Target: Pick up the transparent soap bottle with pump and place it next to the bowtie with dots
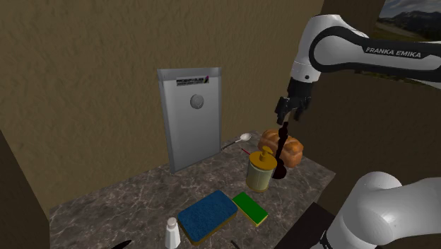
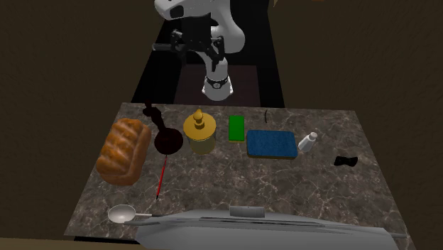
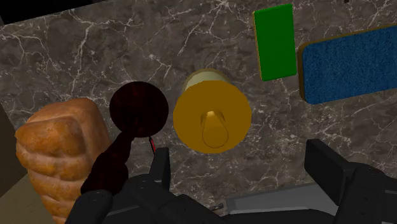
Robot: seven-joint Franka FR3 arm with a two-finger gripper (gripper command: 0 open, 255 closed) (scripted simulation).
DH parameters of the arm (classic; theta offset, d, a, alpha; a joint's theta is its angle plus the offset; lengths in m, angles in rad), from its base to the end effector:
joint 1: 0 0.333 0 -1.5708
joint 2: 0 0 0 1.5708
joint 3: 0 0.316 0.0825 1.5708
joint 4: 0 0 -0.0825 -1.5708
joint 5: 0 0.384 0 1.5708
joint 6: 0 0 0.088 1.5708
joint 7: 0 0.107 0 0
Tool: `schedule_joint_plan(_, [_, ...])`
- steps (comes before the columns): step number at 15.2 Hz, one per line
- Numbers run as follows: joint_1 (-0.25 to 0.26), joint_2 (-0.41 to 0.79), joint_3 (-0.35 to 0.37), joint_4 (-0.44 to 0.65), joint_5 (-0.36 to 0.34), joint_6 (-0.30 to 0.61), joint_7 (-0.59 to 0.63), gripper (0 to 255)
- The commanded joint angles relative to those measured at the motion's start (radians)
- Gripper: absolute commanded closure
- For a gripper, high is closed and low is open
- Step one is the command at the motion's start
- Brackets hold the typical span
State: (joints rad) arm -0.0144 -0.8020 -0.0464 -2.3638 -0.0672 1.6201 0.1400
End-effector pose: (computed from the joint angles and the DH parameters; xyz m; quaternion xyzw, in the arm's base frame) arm 0.3066 -0.0300 0.5960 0.9951 -0.0929 0.0296 0.0156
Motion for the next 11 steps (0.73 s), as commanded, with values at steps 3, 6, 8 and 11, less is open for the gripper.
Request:
schedule_joint_plan(3, [-0.003, 0.010, -0.005, -0.060, -0.002, 0.076, 0.005, 0])
schedule_joint_plan(6, [-0.007, 0.038, -0.013, -0.140, -0.005, 0.195, 0.013, 0])
schedule_joint_plan(8, [-0.010, 0.066, -0.018, -0.187, -0.007, 0.277, 0.018, 0])
schedule_joint_plan(11, [-0.014, 0.124, -0.026, -0.246, -0.010, 0.404, 0.025, 0])
